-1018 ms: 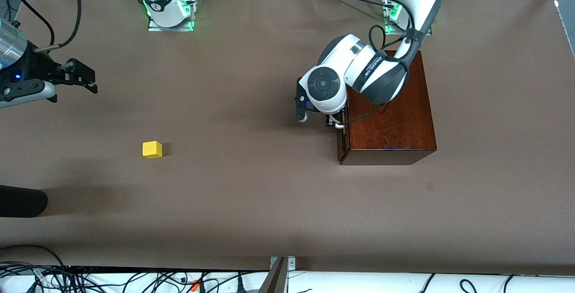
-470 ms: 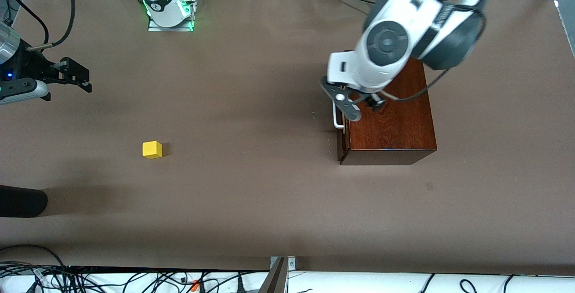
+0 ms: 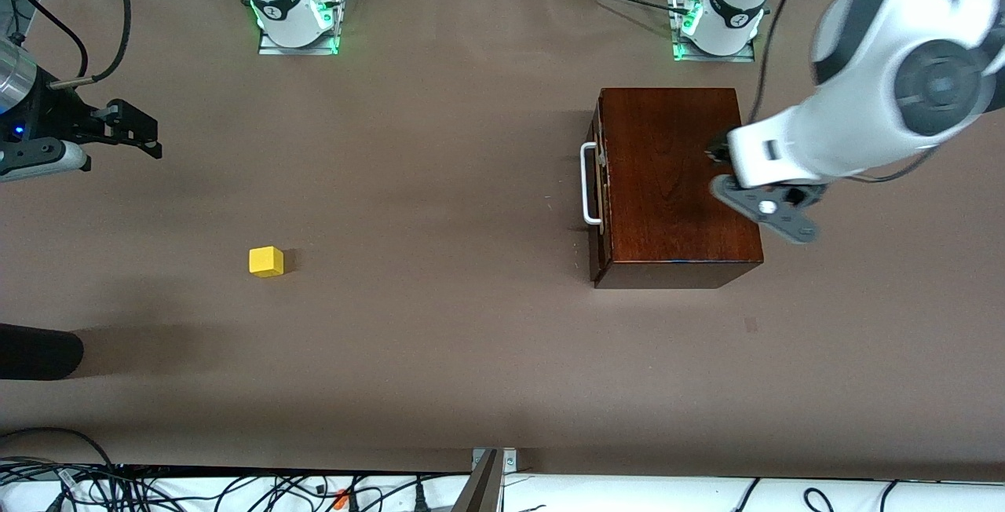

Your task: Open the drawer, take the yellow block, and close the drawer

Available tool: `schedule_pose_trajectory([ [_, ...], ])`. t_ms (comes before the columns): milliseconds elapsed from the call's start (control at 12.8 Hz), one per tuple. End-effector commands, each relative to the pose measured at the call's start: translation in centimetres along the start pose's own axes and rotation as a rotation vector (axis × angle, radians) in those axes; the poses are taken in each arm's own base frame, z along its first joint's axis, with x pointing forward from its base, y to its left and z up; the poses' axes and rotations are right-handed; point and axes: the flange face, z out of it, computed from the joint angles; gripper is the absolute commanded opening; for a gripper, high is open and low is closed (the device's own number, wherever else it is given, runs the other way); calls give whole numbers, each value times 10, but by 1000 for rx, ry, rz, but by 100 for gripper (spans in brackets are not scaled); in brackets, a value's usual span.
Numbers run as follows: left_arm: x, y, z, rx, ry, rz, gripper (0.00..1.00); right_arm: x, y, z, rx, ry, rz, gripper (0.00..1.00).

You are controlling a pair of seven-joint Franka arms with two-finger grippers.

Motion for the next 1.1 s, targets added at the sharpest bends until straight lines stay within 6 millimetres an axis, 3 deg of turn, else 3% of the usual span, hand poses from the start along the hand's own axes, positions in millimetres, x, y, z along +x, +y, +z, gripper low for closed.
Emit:
schedule_pose_trajectory([
  [0, -43, -17, -21, 19, 96, -140, 100, -1, 1, -5, -4, -14, 36, 100],
  [313, -83, -28, -30, 32, 180, -375, 100, 1, 1, -7, -6, 5, 35, 100],
  [548, -92, -38, -33, 31, 201, -533, 100, 3, 1, -8, -7, 18, 33, 100],
  [1018, -99, -45, -31, 32, 193, -524, 100, 5, -1, -9, -7, 35, 30, 100],
])
